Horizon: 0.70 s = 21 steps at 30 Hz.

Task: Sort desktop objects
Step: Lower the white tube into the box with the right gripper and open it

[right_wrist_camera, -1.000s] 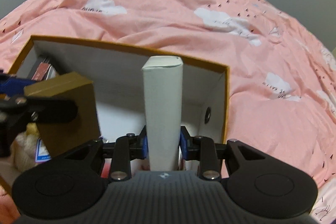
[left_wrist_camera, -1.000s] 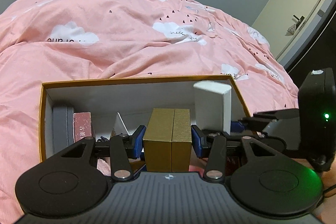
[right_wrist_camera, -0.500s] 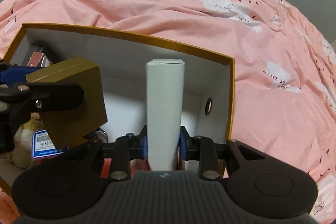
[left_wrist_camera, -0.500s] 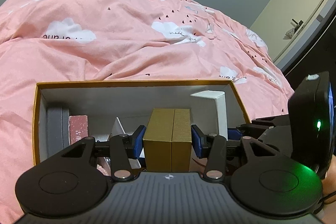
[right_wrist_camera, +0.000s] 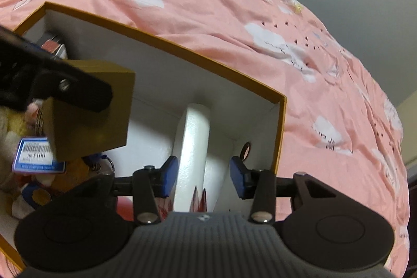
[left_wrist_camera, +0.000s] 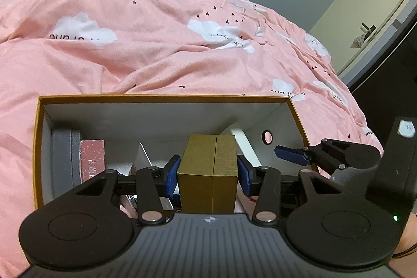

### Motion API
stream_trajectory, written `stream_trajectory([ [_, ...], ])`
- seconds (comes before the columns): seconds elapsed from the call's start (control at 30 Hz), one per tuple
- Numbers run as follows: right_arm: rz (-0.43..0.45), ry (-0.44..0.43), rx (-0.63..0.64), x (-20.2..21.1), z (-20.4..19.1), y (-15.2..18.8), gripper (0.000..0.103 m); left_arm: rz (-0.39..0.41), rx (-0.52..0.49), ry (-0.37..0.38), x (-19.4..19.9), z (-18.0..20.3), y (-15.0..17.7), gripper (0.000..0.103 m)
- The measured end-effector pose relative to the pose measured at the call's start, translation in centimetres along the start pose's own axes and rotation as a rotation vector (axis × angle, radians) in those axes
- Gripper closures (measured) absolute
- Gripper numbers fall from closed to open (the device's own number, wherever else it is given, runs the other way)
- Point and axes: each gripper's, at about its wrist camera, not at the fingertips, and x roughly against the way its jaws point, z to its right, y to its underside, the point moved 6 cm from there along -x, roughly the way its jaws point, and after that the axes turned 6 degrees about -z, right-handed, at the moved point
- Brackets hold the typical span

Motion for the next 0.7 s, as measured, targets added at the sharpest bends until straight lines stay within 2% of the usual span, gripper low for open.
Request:
stream_trajectory([
  [0.1,0.000,-0.019,0.029,-0.2,-0.3,0.1,0.064,-0.006,0.012,-0.002,-0.5,0.0,-0.1,0.051],
  [0.13,-0.005,-0.033,0.029,-0.4,-0.4,0.1,0.073,-0.008,0.016,-0.002,-0.6,-0.1,-0.2,0.051],
  [0.2,0.002,-0.025,0.031,-0.5,-0.4,0.1,0.075,-0.011,0.022,0.000,-0.9,-0.1,-0.2,0.051],
  [0.27,0.007,0.006,0.037,-0.4,-0.5,0.3,0.088,-0.013,0.023,0.000,-1.3,0.0,-0.3,0.051],
  [0.33,0.014,0.039,0.043,-0.3,-0.4,0.7,0.088,-0.012,0.020,0.000,-1.6,0.2,-0.3,0.051],
  [0.4,0.026,0.013,0.033,-0.1,-0.3,1.0,0.089,-0.015,0.018,-0.002,-2.1,0.4,-0.5,0.051],
  [0.5,0.062,-0.046,-0.031,0.8,0.4,1.4,0.083,-0.010,-0.014,-0.032,-2.7,1.2,-0.7,0.051],
  [0.63,0.129,-0.052,-0.131,2.9,2.1,1.9,0.081,-0.020,-0.067,-0.077,-3.6,2.4,-0.8,0.051],
  [0.67,0.145,-0.063,-0.159,3.5,2.6,2.1,0.076,-0.020,-0.088,-0.092,-3.8,2.7,-0.8,0.051],
  [0.7,0.162,-0.067,-0.186,4.1,3.1,2.2,0.075,-0.021,-0.107,-0.104,-4.0,3.0,-0.8,0.051],
])
